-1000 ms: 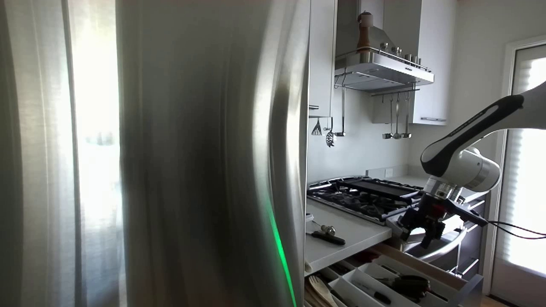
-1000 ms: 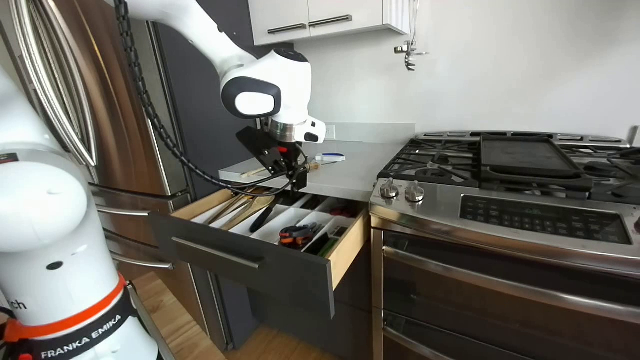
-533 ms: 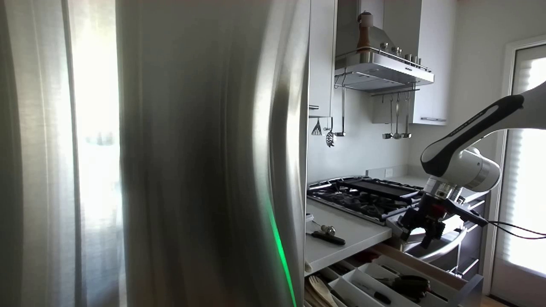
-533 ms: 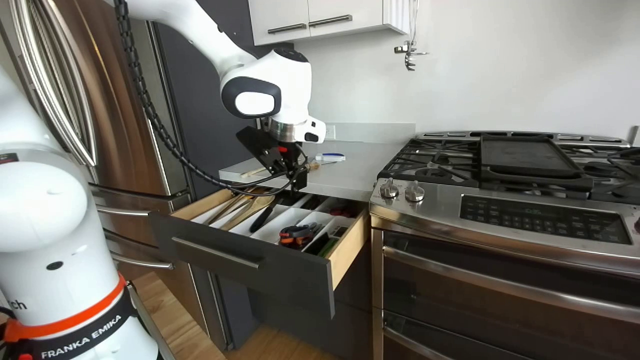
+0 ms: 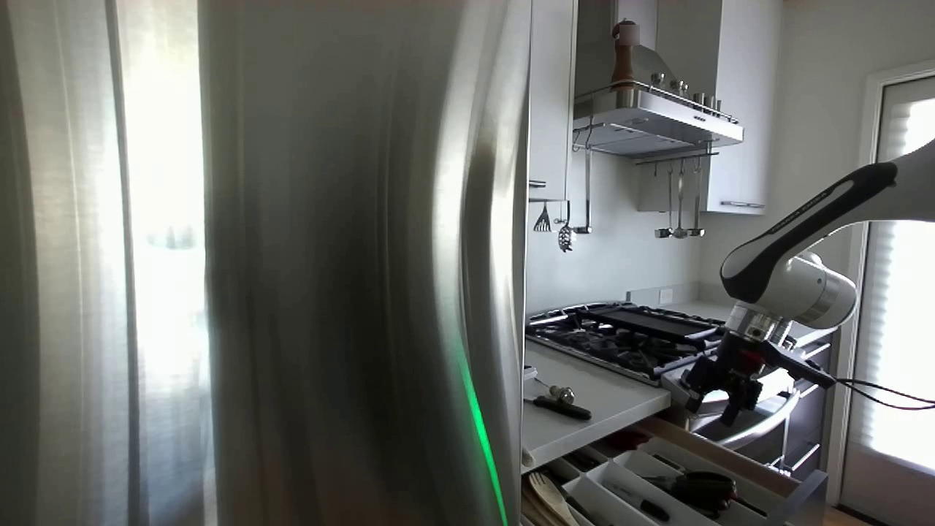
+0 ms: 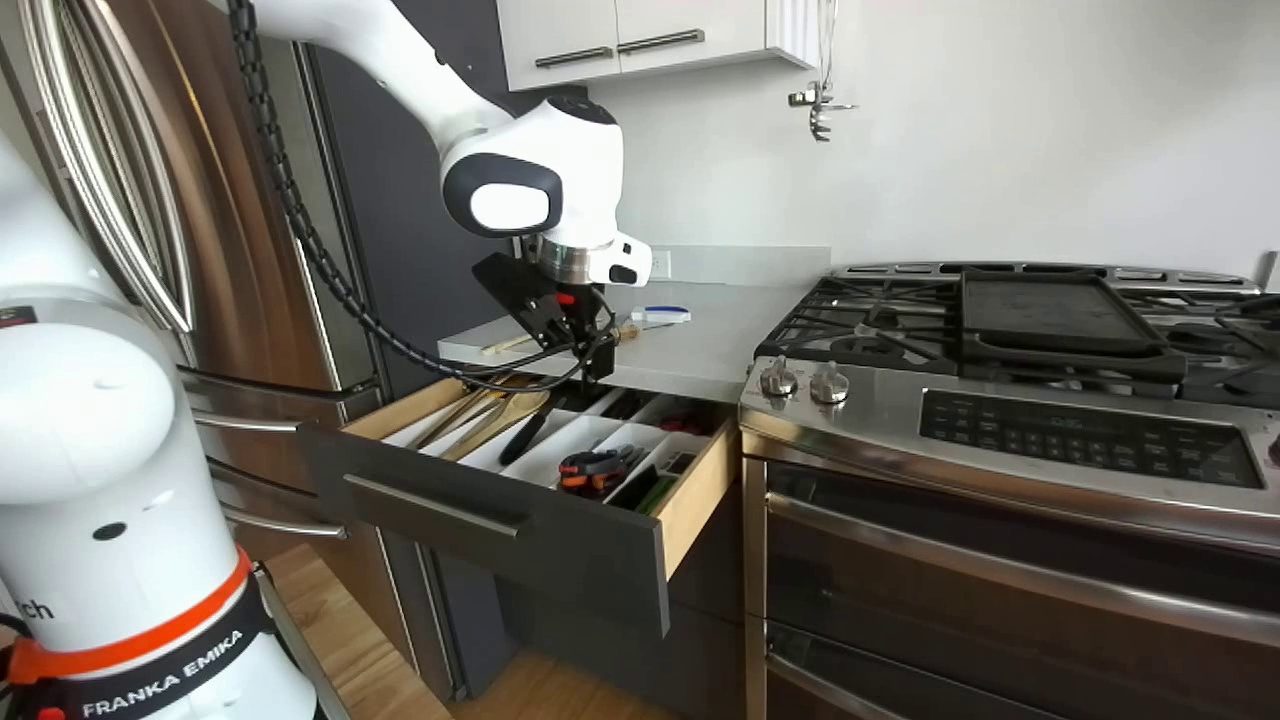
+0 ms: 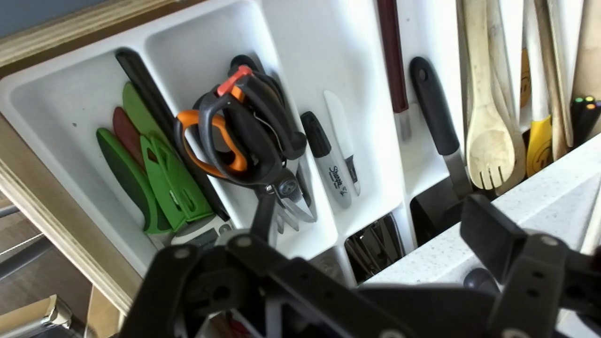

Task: Pick up the black scissors from the countertop and place it in the second far right compartment of the opened drawer then rotate the black scissors anticlockwise twice

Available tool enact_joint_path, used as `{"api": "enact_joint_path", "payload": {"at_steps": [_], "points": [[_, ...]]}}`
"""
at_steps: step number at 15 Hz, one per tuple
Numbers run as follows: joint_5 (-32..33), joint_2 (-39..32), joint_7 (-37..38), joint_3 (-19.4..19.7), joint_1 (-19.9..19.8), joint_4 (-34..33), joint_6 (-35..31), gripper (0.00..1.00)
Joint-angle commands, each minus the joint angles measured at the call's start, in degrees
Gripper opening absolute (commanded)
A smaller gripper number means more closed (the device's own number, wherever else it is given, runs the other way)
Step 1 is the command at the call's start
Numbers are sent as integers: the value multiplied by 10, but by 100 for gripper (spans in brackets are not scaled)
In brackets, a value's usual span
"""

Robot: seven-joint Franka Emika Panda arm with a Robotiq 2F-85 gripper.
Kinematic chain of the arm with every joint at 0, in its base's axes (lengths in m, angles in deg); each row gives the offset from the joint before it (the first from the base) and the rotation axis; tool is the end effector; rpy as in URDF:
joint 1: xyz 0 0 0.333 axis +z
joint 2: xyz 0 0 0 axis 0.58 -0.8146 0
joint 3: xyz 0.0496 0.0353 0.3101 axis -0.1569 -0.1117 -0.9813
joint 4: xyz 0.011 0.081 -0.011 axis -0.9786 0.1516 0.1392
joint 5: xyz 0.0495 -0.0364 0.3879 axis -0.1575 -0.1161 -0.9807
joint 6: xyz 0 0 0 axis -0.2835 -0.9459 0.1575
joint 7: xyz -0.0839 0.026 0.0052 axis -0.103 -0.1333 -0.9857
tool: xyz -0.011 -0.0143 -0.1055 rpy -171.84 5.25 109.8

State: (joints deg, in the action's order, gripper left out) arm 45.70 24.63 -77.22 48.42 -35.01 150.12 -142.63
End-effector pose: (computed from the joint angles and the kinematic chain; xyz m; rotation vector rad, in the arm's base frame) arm 0.4219 -0.0103 0.3330 -2.7358 0.1133 -0.1801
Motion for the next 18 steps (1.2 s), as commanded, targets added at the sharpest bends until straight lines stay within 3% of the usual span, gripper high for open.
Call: {"api": "enact_joint_path", "payload": {"at_steps": [1, 2, 4, 6, 9, 11, 13, 16, 18], "points": [[5, 1, 4, 12, 11, 0, 0, 100], [45, -2, 82, -18, 3, 9, -73, 100], [4, -9, 144, -40, 31, 16, -156, 100], [26, -20, 233, -81, 28, 29, -239, 100], [44, -41, 361, -187, -25, 62, -357, 100], [79, -55, 447, -248, -80, 81, -414, 100], [156, -79, 533, -297, -168, 72, -440, 100], [227, -4, 630, -355, -286, 75, -371, 100], [243, 61, 712, -444, -373, 87, -325, 100]]}}
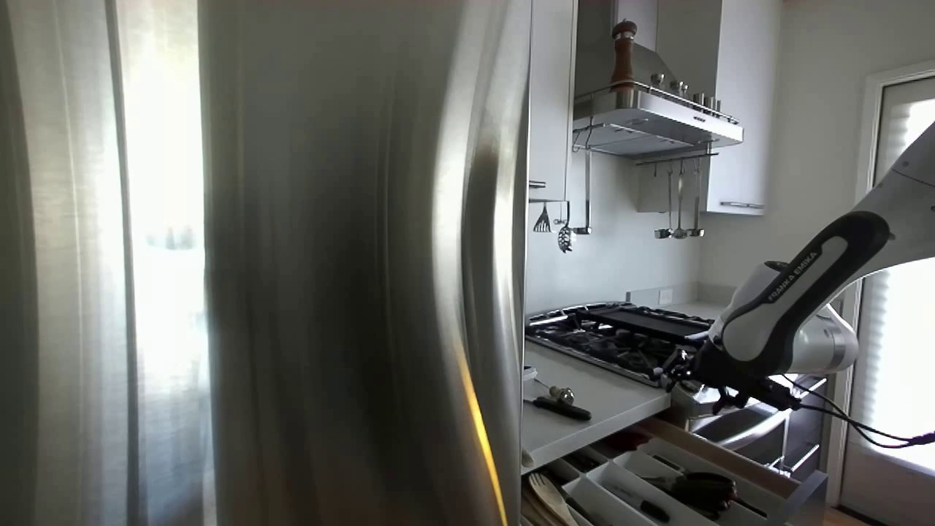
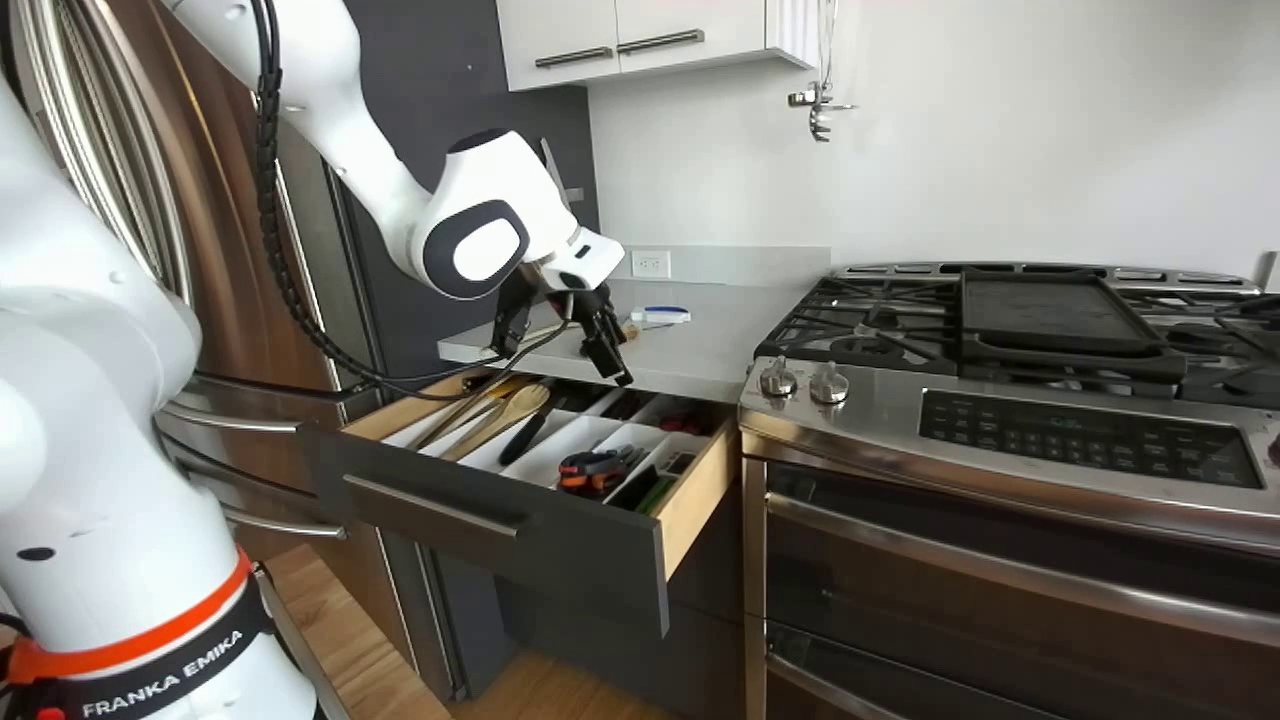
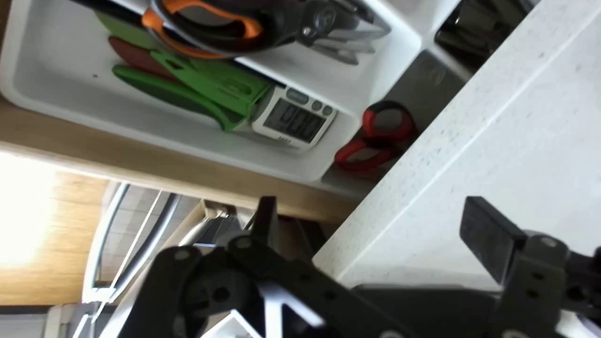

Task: Pick up the black scissors from the countertop and place it in the second far right compartment of the opened drawer then rotate the black scissors anticlockwise twice

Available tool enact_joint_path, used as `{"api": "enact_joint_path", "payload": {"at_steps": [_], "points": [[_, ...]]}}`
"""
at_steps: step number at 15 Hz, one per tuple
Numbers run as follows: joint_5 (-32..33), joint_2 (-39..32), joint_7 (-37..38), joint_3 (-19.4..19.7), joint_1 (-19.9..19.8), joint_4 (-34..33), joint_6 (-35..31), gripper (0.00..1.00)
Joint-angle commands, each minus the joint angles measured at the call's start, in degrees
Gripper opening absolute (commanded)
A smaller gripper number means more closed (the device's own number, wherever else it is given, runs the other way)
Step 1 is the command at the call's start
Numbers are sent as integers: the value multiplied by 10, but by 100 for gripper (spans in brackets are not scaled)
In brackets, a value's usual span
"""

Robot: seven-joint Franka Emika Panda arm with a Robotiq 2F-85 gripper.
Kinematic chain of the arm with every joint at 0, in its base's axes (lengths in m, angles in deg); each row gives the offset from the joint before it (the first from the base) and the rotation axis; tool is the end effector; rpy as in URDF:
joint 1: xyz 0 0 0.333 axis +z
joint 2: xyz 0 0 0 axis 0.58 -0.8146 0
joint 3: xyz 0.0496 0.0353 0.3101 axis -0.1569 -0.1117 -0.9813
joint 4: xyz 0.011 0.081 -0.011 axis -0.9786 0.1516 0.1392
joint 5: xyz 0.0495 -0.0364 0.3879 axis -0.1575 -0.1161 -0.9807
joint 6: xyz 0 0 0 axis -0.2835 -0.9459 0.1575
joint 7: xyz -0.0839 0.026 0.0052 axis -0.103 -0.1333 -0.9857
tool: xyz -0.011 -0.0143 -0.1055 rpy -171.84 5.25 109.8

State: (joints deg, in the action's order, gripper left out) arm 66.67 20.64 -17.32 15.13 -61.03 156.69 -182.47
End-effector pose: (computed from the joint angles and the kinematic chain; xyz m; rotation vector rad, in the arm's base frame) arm 0.4343 0.0174 0.3246 -2.6613 1.0762 -0.7451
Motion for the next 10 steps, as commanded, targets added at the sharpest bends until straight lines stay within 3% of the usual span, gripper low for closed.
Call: {"api": "enact_joint_path", "payload": {"at_steps": [1, 2, 3, 6, 10], "points": [[26, 130, 149, -146, -137, 20, 102, 100], [16, 156, 184, -186, -162, 16, 132, 100], [18, 73, 107, -112, -115, -3, 78, 100], [17, 134, 170, -175, -148, 3, 122, 100], [17, 147, 175, -178, -155, 10, 124, 100]]}}
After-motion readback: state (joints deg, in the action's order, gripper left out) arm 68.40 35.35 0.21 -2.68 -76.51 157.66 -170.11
